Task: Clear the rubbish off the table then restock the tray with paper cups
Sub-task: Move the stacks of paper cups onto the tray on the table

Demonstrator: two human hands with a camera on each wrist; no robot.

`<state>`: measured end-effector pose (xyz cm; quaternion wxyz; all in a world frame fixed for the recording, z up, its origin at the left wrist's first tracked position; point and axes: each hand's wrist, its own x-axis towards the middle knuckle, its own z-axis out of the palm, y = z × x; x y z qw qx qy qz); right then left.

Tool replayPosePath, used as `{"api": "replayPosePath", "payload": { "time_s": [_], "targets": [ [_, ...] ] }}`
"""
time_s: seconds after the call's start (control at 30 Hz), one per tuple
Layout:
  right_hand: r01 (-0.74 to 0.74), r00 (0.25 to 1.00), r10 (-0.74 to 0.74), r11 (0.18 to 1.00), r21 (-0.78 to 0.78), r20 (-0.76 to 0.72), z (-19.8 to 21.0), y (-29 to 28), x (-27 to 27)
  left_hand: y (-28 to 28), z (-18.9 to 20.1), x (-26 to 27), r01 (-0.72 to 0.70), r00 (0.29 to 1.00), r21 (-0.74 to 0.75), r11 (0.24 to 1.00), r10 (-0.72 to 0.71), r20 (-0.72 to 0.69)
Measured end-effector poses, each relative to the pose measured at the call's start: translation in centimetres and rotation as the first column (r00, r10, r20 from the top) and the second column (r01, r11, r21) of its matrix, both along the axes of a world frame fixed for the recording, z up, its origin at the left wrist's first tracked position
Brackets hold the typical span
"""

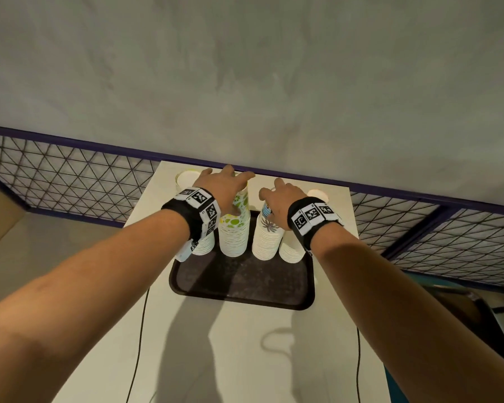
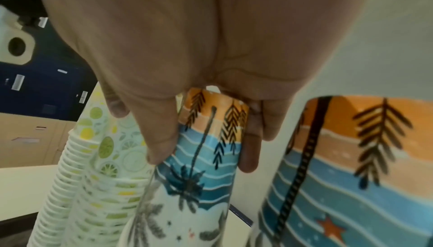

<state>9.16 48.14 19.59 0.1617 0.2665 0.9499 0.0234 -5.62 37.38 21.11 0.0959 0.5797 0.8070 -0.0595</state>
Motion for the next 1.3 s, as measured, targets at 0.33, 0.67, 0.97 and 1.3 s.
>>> {"api": "replayPosePath", "payload": {
  "time_s": [0.33, 0.67, 0.97, 1.3],
  "targets": [
    [0.061, 0.997, -0.063, 0.997, -0.040, -0.049, -0.2, 0.2, -0.3, 0.2, -0.4, -0.3, 0.012, 1.000, 0.005, 1.000, -0.012, -0.001],
    [0.309, 0.758, -0.403, 0.914, -0.261, -0.513, 1.7, 3.3, 6.5, 0.6, 2.0, 3.6, 0.208, 0.977, 0.266, 0.941, -0.211, -0.020],
    [0.306, 0.806, -0.468, 0.854, -0.420, -0.363, -1.7, 3.3, 7.6, 2.9, -0.5, 6.8, 0.240, 0.967, 0.162, 0.957, -0.250, 0.045],
    [0.371, 0.794, -0.475, 0.873, -0.316, -0.380, -2.3, 2.5, 7.5, 3.7, -0.8, 6.8, 0.239, 0.971, 0.145, 0.960, -0.236, -0.036]
  ]
}}
